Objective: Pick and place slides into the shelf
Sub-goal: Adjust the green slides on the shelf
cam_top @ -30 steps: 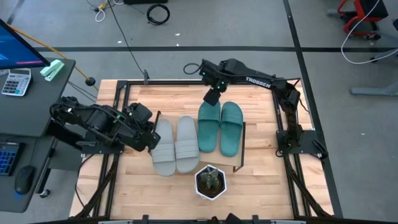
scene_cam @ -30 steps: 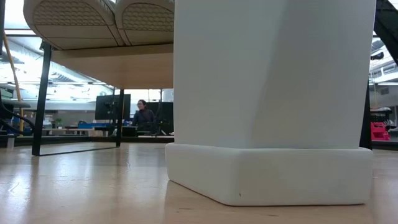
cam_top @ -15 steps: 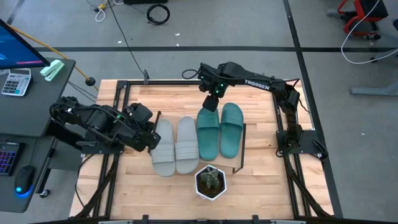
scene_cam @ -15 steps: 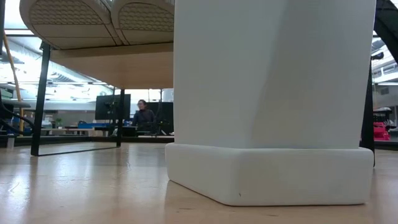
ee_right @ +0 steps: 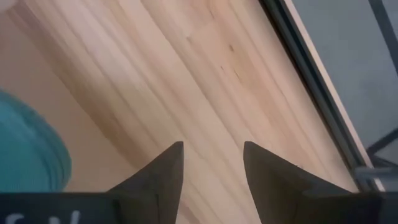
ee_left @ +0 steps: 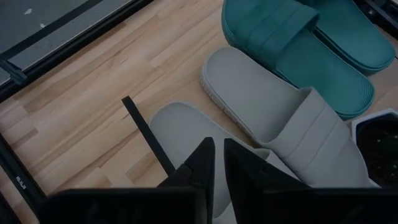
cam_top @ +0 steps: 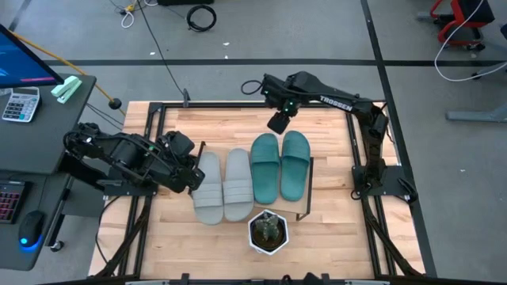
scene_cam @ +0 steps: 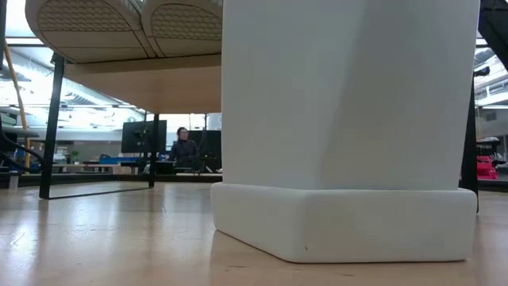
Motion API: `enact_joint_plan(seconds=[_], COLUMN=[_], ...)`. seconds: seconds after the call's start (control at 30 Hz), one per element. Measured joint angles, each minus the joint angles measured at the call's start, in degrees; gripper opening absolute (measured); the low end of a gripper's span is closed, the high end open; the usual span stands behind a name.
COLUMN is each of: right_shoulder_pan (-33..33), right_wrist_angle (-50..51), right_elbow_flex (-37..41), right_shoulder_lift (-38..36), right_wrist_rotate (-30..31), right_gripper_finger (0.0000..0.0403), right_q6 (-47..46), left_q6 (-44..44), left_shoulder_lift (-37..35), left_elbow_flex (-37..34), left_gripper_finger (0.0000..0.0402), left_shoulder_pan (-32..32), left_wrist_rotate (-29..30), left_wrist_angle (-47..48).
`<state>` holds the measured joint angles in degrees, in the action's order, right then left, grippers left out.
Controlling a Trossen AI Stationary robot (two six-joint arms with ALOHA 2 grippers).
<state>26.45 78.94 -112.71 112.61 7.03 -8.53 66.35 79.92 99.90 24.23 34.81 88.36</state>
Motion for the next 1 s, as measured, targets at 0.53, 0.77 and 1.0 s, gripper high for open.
enact_joint_plan(seconds=[0.53, 0.77, 1.0], right_shoulder_pan=[-0.07, -1.85, -2.61], right_wrist_angle=[5.56, 6.54, 6.34], right_elbow_flex=[4.36, 6.74, 6.91], right_shoulder_lift=[-1.76, -1.76, -2.54], right_wrist_rotate=[3.43, 1.86, -1.54], right_gripper_finger=[0.0173, 0.0173, 0.0173], right_q6=[-2.14, -1.97, -1.08], left_q6=[-0.07, -0.15, -1.03], left_shoulder_lift=[0.00, 0.00, 0.00], left_elbow_flex=[0.00, 0.00, 0.00], left_gripper_finger=[0.0035, 0.0042, 0.0038], left_shoulder_pan=[0.00, 0.00, 0.00], left_wrist_rotate=[0.42, 0.50, 0.49], left_wrist_angle=[0.00, 0.00, -0.02])
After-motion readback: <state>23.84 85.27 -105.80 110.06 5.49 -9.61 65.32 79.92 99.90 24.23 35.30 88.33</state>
